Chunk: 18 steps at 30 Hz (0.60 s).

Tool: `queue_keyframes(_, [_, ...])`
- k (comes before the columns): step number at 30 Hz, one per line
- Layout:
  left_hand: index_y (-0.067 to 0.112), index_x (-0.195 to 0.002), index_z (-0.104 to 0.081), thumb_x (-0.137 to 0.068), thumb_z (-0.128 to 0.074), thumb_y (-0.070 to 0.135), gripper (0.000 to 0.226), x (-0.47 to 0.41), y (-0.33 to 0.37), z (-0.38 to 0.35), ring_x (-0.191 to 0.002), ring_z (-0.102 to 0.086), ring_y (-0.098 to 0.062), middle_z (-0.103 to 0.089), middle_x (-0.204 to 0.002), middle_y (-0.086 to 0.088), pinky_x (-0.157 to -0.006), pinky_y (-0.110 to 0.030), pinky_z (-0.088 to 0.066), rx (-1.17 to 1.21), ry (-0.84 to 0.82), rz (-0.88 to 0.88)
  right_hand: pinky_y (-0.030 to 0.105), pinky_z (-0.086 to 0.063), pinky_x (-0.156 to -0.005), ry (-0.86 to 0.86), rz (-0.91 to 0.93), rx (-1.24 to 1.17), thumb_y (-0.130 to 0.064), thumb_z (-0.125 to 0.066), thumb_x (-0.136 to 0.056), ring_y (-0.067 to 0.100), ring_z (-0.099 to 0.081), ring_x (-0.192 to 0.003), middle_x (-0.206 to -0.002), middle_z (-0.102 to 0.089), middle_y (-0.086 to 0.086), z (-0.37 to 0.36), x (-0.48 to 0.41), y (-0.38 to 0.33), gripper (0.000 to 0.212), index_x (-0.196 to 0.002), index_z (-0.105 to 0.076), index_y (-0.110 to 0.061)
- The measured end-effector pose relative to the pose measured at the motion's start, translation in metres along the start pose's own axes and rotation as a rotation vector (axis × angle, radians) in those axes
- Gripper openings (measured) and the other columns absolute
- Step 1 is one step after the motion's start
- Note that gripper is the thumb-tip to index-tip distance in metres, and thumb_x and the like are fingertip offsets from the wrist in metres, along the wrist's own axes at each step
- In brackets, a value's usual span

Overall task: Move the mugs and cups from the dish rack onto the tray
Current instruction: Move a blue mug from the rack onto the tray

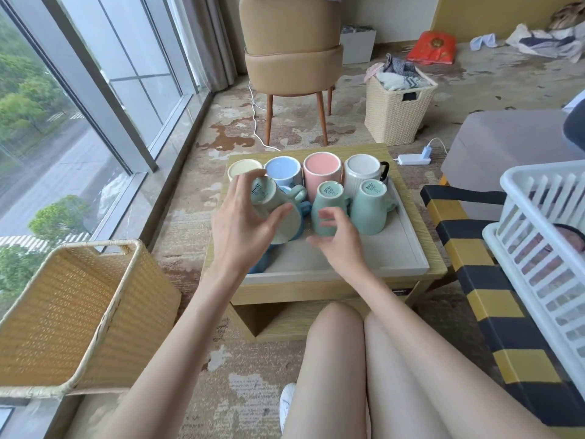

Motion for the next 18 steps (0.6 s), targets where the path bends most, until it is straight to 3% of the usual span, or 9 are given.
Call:
queue_keyframes(3, [0.029, -0.126, -0.05, -0.077, -0.074, 0.048, 0.057, 0.006, 0.0, -0.025, -0.107, -0.06, -0.022, -0.058, -0.125, 0.011, -0.075, -0.039, -0.049, -0.013, -0.094, 0.029, 0.043, -0.056, -0.085, -0.014, 0.038, 0.024, -0.013, -0.084, -0.072, 0.012, -0.059, -0.109, -0.123, -0.06, -0.002, 0.014, -0.001, -0.001, 0.058, -0.121, -0.052, -0.014])
queue_keyframes(10, [0.026, -0.125, -0.049, -0.079, -0.074, 0.047, 0.057, 0.025, -0.015, -0.064, -0.104, -0.062, -0.021, -0.059, -0.123, 0.007, -0.073, -0.038, -0.05, -0.027, -0.238, 0.044, 0.04, -0.049, -0.097, -0.182, 0.096, 0.115, -0.021, -0.087, -0.067, 0.01, -0.049, -0.122, -0.137, -0.048, -0.005, 0.003, 0.011, 0.002, 0.083, -0.136, -0.041, -0.024])
queue_keyframes(15, [0.026, -0.124, -0.051, -0.078, -0.075, 0.045, 0.055, 0.036, -0.02, -0.076, -0.111, -0.051, -0.017, -0.058, -0.118, 0.009, -0.072, -0.038, -0.051, -0.102, -0.284, 0.006, 0.038, -0.049, -0.087, -0.177, 0.151, 0.162, -0.025, -0.082, -0.068, 0.016, -0.056, -0.108, -0.119, -0.051, -0.005, -0.009, 0.013, 0.002, 0.062, -0.123, -0.055, -0.019])
queue_keyframes(18, [0.025, -0.125, -0.052, -0.078, -0.074, 0.048, 0.057, 0.032, -0.02, -0.075, -0.112, -0.05, -0.018, -0.058, -0.119, 0.008, -0.07, -0.036, -0.048, -0.144, -0.324, -0.021, 0.031, -0.044, -0.081, -0.176, 0.129, 0.17, -0.026, -0.081, -0.067, 0.016, -0.055, -0.107, -0.115, -0.054, -0.006, -0.018, 0.015, 0.006, 0.059, -0.119, -0.054, -0.017])
Point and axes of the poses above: each hand's wrist, its own x-axis away from the middle knuckle, its own z-axis out of the back of the hand, y = z × x, the point moved 4 cm from there along -x, towards the middle knuckle
